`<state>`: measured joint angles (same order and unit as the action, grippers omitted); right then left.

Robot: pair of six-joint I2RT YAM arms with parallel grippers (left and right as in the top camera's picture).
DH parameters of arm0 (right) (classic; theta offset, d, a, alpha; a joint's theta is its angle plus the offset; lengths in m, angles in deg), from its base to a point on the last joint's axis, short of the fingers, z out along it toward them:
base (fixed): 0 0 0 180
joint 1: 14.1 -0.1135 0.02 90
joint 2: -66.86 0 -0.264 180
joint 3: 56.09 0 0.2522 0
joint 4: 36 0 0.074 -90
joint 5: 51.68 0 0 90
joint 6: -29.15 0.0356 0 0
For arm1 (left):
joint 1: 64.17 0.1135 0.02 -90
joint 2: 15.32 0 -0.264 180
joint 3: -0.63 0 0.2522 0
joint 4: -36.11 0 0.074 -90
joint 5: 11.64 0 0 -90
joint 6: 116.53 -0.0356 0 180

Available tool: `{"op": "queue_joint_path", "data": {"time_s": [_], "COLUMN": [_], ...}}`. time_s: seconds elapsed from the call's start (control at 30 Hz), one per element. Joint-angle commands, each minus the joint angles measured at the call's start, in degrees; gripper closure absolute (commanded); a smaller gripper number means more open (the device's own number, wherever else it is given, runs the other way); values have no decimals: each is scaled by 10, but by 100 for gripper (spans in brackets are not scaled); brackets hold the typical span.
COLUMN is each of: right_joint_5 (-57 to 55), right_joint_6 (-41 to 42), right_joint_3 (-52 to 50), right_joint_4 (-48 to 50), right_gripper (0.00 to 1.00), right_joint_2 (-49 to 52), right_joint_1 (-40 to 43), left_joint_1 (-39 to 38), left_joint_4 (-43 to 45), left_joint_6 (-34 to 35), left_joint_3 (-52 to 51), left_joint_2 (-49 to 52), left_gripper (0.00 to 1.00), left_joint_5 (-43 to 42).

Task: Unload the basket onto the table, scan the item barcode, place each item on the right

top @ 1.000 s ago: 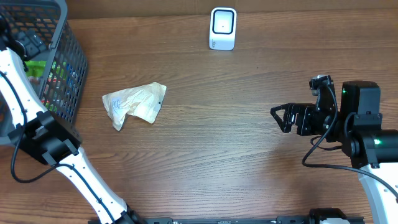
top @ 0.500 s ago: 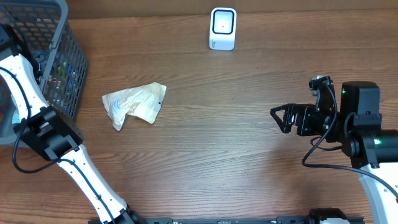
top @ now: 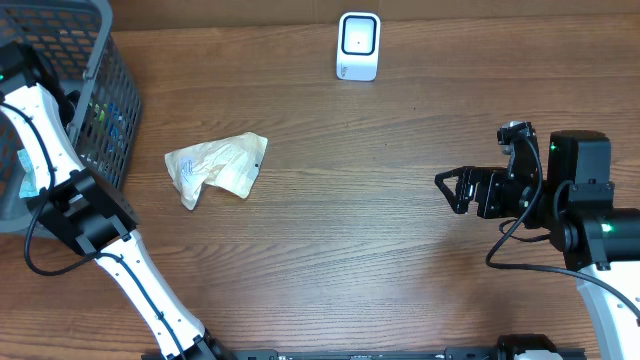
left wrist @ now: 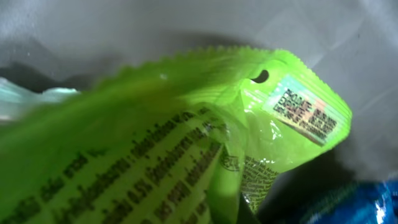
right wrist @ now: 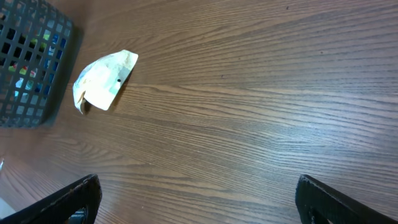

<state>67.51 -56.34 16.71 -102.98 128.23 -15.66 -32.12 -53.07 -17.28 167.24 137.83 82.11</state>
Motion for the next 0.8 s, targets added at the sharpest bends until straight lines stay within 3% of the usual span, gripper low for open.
{"op": "queue_joint_path", "data": {"time_s": [0.0, 0.17, 0.43, 0.77], "right_joint_5": [5, 5, 5, 5], "right_joint_6": [2, 2, 2, 2], "right_joint_3": [16, 16, 16, 16], "right_joint_4": [1, 1, -1, -1], "right_gripper": [0, 0, 0, 0], "right_joint_2": [-2, -2, -2, -2], "right_joint_1": [-3, -3, -3, -3], "left_joint_1": [-8, -6, -5, -5], "left_joint_4": [-25, -62, -140, -141], "left_joint_6": [2, 2, 5, -1], "left_joint_3": [-15, 43, 273, 272], "left_joint_2": [72, 70, 40, -150], "left_gripper": [96, 96, 96, 96], "left_joint_5": [6, -30, -48, -31]}}
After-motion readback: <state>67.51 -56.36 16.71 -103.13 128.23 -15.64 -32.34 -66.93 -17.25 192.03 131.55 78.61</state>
